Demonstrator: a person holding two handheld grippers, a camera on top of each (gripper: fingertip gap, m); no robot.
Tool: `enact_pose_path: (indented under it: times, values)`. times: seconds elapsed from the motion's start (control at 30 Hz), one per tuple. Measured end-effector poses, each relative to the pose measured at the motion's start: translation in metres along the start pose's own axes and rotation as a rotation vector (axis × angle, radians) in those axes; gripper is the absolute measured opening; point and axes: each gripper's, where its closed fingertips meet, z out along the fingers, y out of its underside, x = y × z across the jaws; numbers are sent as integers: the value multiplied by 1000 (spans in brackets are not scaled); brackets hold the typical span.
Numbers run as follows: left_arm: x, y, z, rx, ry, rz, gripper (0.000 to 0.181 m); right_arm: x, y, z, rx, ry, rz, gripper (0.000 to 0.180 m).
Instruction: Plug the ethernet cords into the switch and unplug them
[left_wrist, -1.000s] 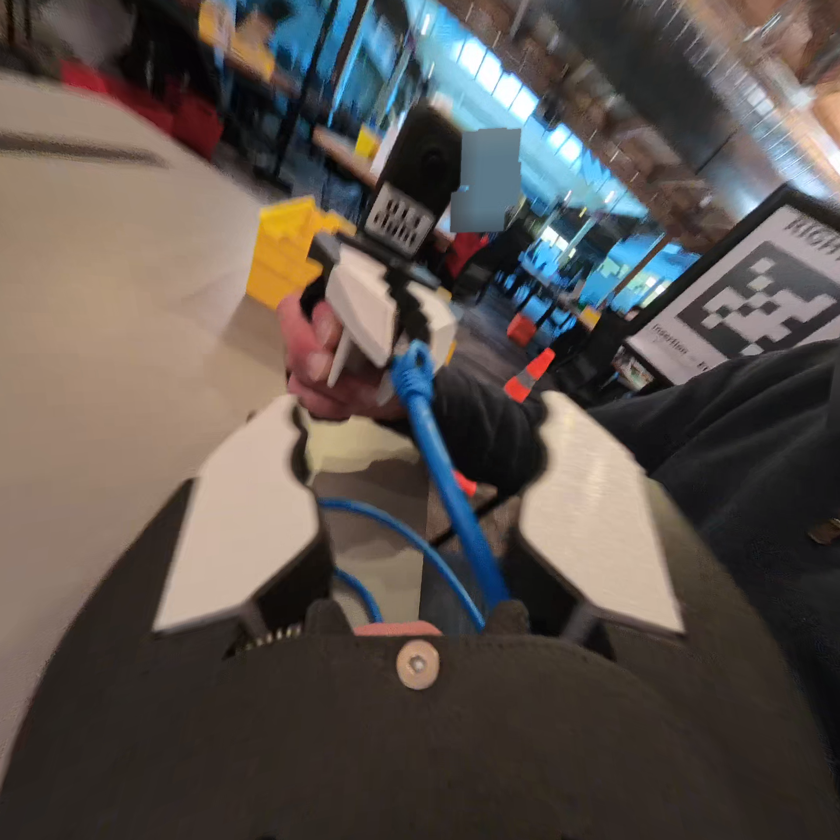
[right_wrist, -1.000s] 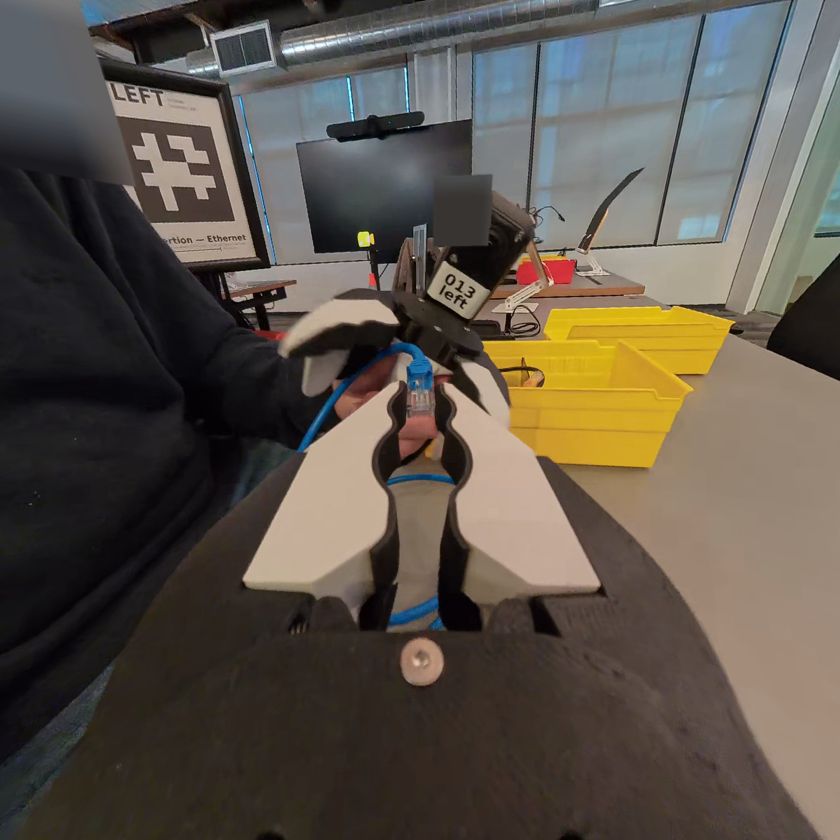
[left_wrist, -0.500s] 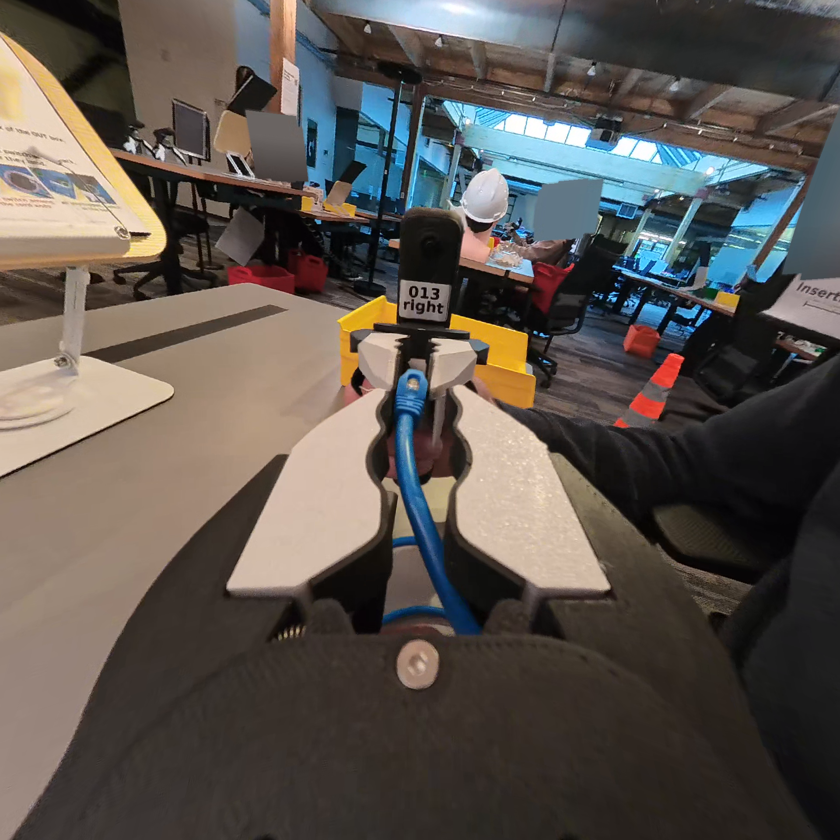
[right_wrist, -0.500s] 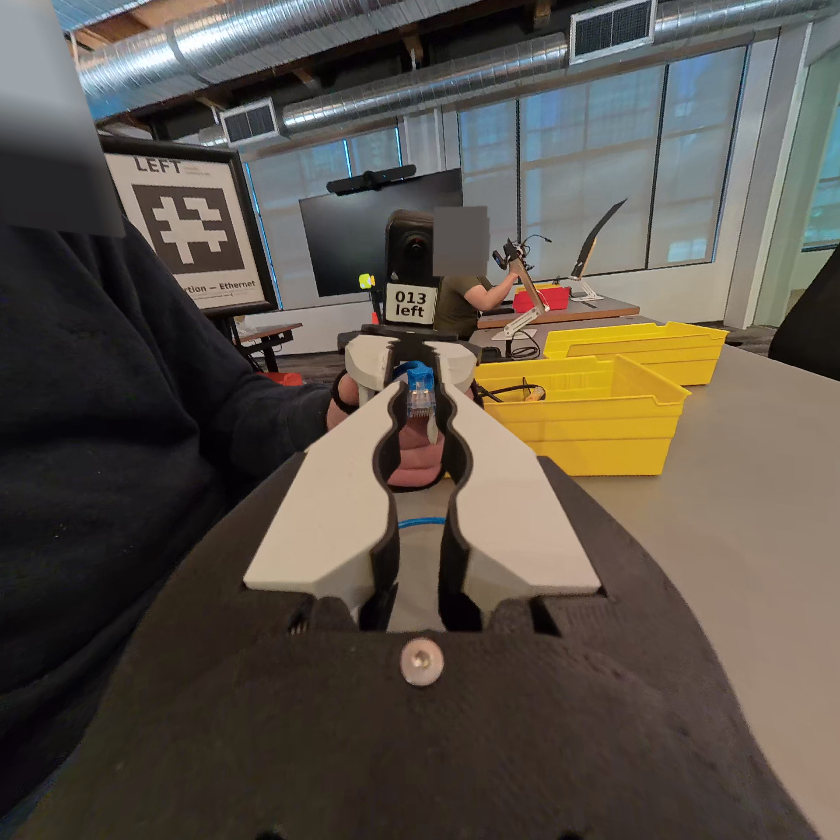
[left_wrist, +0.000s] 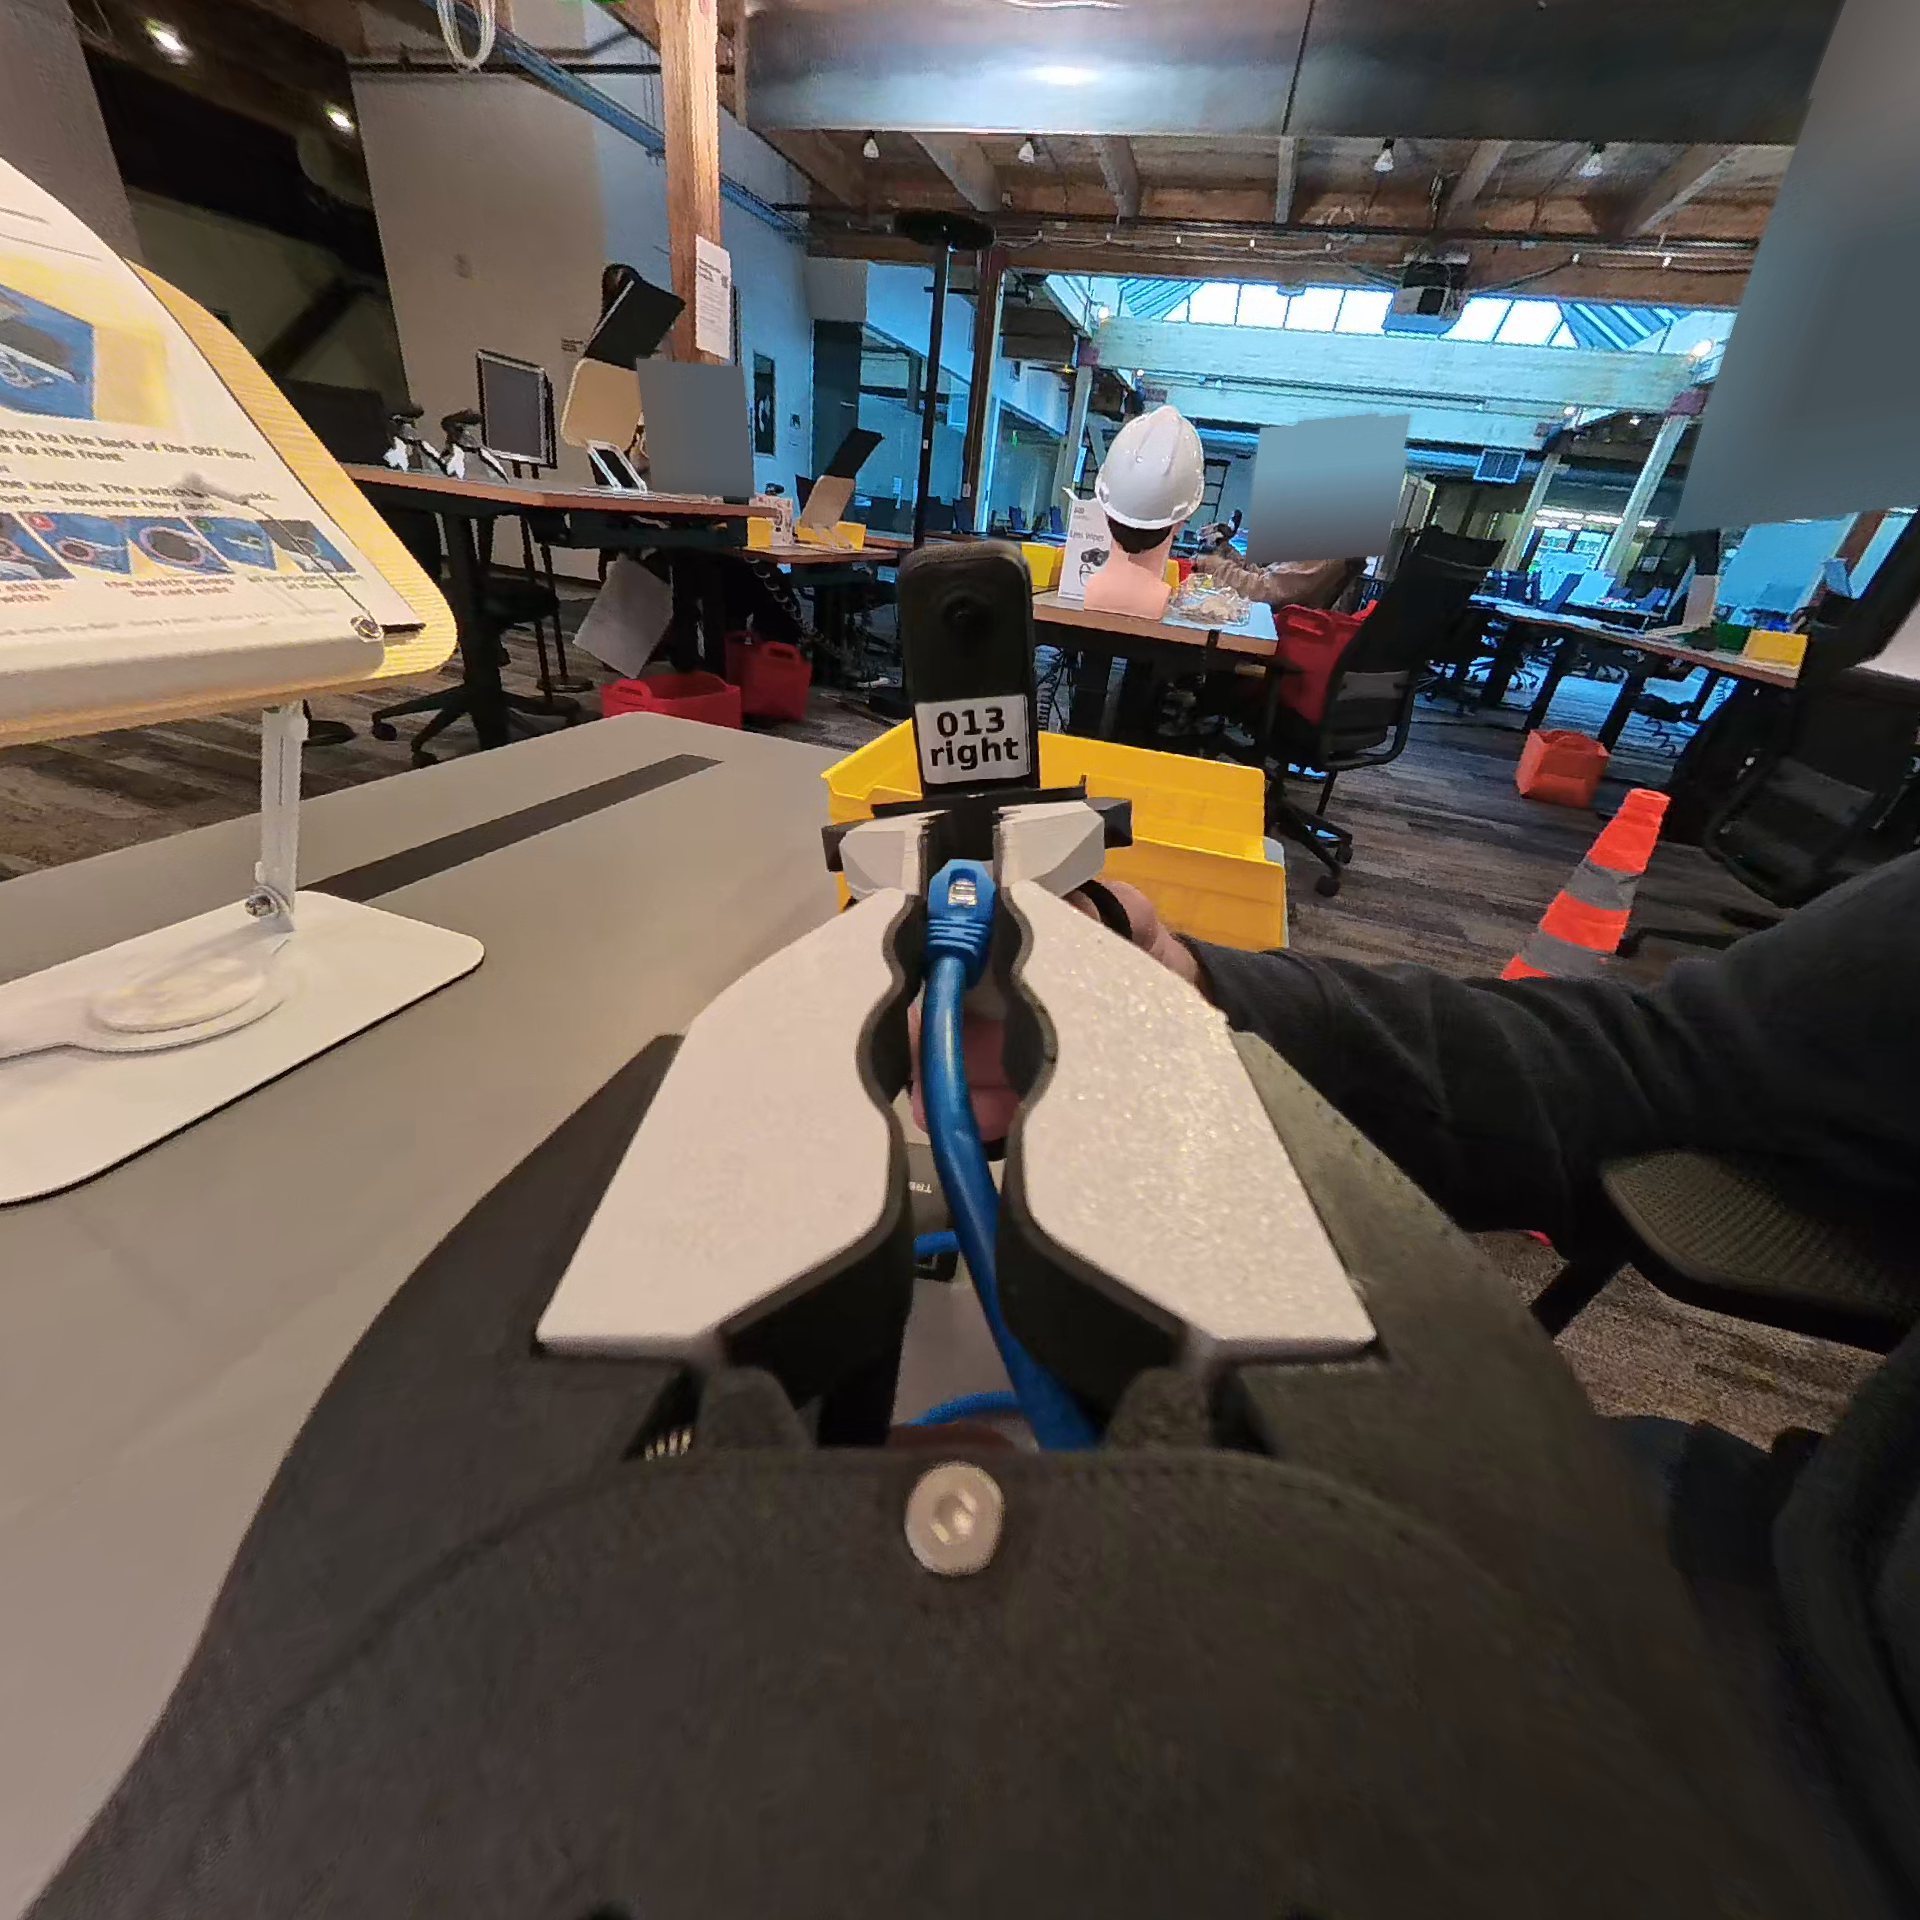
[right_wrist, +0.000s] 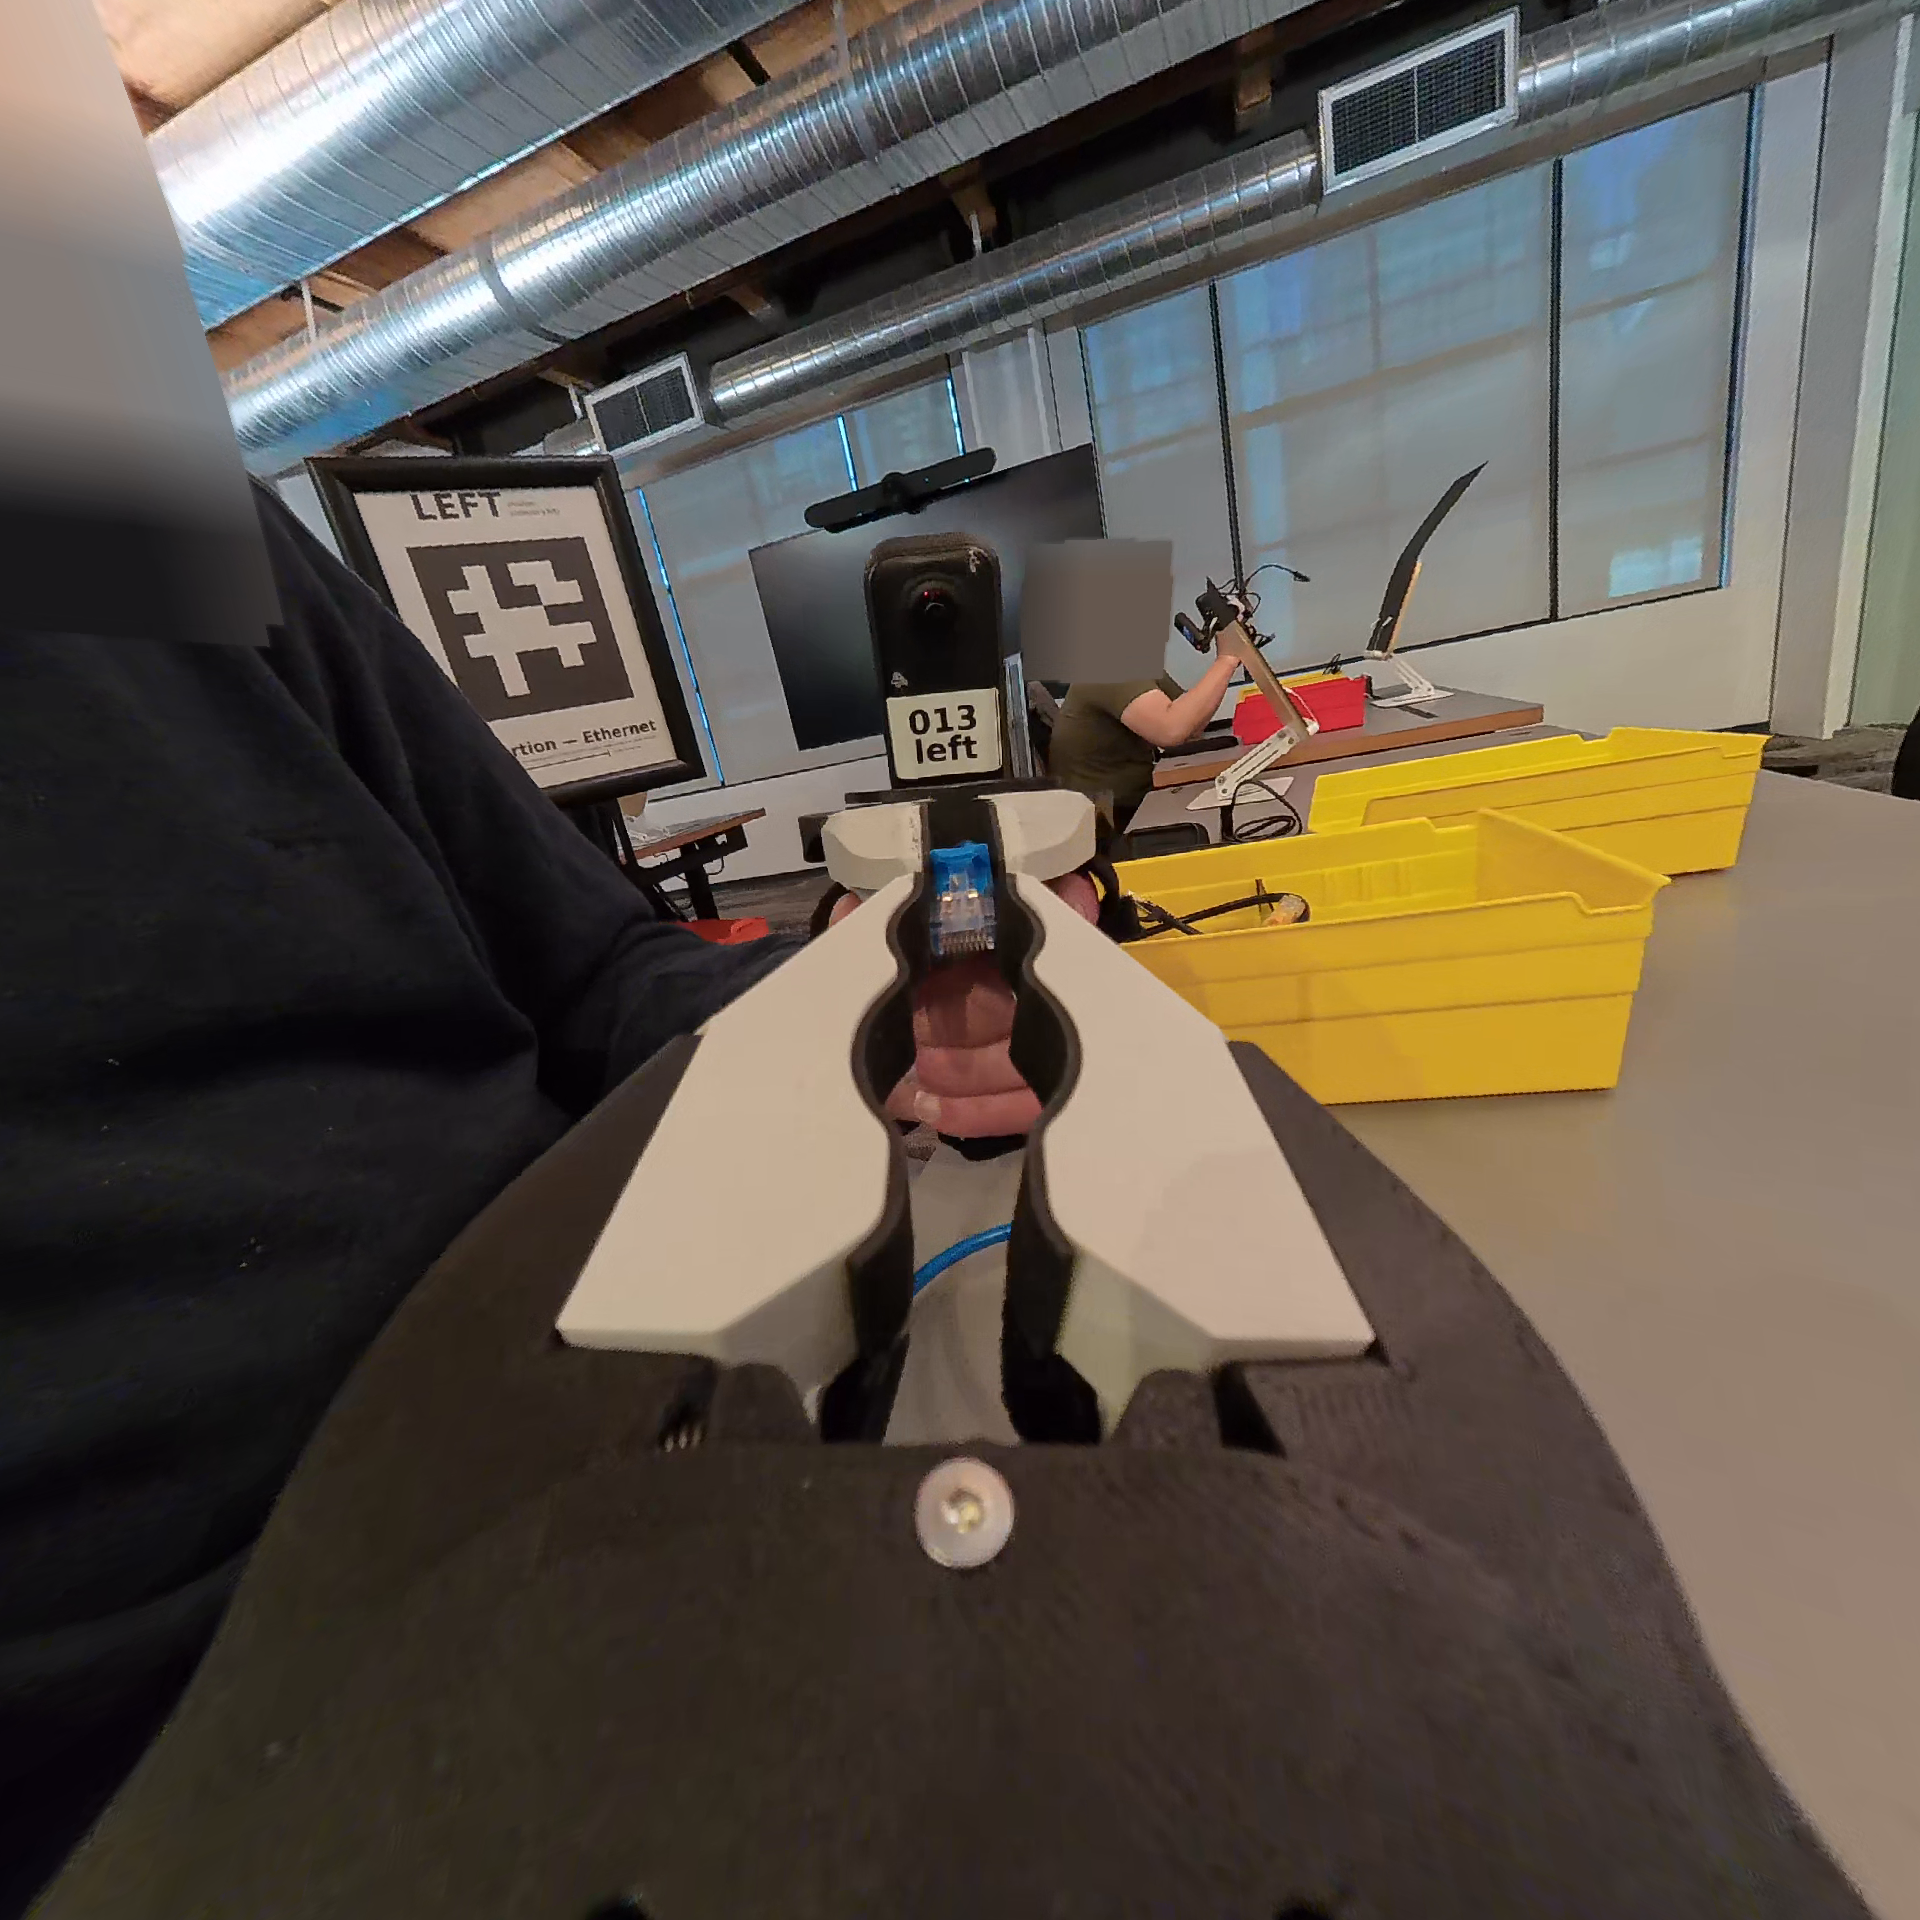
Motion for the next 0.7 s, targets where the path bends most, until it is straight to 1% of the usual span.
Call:
enact_pose_path:
  times: [0.27, 0.37, 0.53, 0.6, 0.7]
  values:
    - [1, 0, -1, -10, 21, -27, 12, -1, -1, 1, -26, 13, -7, 10]
    - [1, -1, -1, -43, 27, -44, 12, 1, 6, 0, -107, 45, -54, 17]
    - [6, 3, 1, -140, 63, -49, 12, -4, 8, 2, -193, 61, -129, 10]
    - [7, 2, 1, -153, 77, -54, 12, -5, 7, 2, -193, 70, -160, 11]
    - [6, -2, 1, -157, 67, -30, 13, -5, 3, 3, -143, 73, -129, 11]
